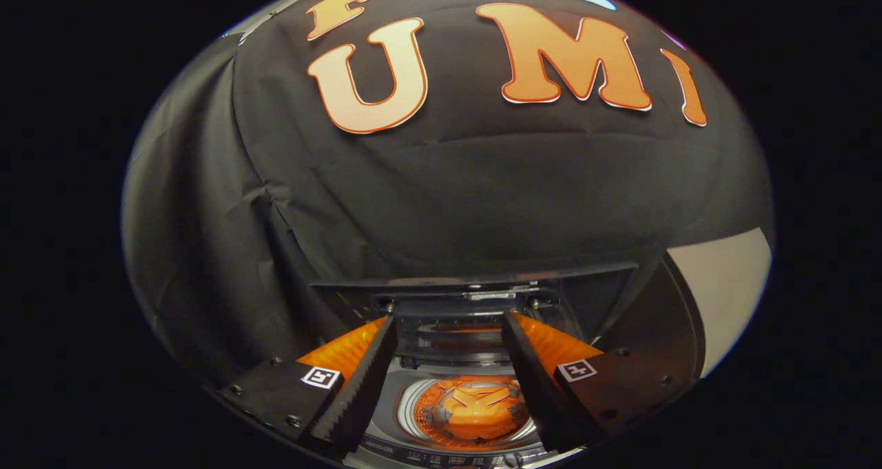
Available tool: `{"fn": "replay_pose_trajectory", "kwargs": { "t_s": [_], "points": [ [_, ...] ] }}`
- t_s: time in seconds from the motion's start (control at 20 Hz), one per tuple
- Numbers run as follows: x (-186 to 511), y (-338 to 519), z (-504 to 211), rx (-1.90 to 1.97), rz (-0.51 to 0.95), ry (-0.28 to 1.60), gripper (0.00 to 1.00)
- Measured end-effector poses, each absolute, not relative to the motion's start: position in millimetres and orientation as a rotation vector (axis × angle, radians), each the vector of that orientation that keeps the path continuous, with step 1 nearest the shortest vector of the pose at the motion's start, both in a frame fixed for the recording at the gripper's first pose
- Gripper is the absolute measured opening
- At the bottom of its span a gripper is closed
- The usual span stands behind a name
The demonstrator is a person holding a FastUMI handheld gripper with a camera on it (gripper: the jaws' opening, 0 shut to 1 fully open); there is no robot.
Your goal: Put the clothes into the washing machine and then close the washing machine lid.
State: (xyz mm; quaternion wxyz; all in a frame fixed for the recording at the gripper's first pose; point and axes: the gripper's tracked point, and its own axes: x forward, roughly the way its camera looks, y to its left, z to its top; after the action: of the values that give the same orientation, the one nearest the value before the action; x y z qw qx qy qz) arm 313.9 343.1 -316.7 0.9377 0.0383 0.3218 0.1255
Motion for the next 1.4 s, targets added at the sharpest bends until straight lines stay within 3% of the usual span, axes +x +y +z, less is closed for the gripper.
{"fn": "replay_pose_trajectory", "kwargs": {
  "t_s": [0.2,0.75,1.4],
  "points": [
    [344.9,347.0,-297.3,0.069,0.257,0.608,0.99],
    [395.3,346.0,-332.5,0.074,0.191,0.661,0.99],
    [354.0,344.5,-330.1,0.006,0.193,0.614,0.99]
  ]
}}
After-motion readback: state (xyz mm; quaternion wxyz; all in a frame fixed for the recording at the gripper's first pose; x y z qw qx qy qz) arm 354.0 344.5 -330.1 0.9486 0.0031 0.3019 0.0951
